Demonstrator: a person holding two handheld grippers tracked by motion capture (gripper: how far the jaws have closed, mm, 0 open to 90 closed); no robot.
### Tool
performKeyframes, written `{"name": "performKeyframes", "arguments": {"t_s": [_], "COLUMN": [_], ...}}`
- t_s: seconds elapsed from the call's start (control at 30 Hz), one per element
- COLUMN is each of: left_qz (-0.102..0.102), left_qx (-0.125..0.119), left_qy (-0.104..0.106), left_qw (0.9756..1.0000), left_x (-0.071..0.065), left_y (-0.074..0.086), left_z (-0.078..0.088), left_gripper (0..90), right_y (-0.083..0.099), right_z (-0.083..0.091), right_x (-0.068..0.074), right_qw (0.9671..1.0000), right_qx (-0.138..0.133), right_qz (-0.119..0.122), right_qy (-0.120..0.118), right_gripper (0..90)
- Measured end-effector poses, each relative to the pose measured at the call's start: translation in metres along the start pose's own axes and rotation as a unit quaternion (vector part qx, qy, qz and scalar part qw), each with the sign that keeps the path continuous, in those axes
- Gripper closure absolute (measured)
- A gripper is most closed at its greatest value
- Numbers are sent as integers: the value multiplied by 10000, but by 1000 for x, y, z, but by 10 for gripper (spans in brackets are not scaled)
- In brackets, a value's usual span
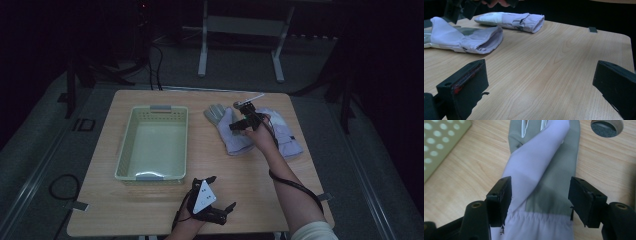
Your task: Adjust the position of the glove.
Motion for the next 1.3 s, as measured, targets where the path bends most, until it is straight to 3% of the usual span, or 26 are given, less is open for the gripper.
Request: {"name": "performKeyframes", "arguments": {"t_s": [0.27,0.4,0.6,0.73,0.97,1.0,1.1,1.3], "left_qz": [26,35,71,56,113,141,178,92], "left_qx": [7,-2,13,25,28,27,35,39], "left_qy": [28,49,95,85,124,143,118,35], "left_qw": [10000,10000,9999,9999,9999,9998,9998,9999], "left_x": [1,1,1,1,2,2,3,2], "left_y": [0,0,0,0,1,1,1,0], "left_z": [0,0,1,1,1,1,1,1], "left_gripper": [2,2,1,1,2,1,2,2], "right_y": [-5,-1,-1,-2,0,3,8,19], "right_z": [-23,-37,-41,-39,-16,-8,11,54], "right_x": [-4,-7,-9,-5,3,8,17,41], "right_qw": [9997,9992,9977,9982,9985,9989,9987,9982], "right_qx": [187,392,567,528,248,220,43,-441], "right_qz": [133,8,-256,-276,-457,-367,-464,-399], "right_qy": [17,-94,-258,-109,-162,-191,-220,-119], "right_gripper": [437,464,651,794,848,848,850,850]}}
Point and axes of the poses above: each handheld gripper's, and its own axes: z roughly backward along the jaws, y roughly out of its underside, x roughly to its left, the point moved 4 cm from there along -z, roughly forward along the jaws, and after that the axes turned 3 degrees about -y, right-handed, at the moved point
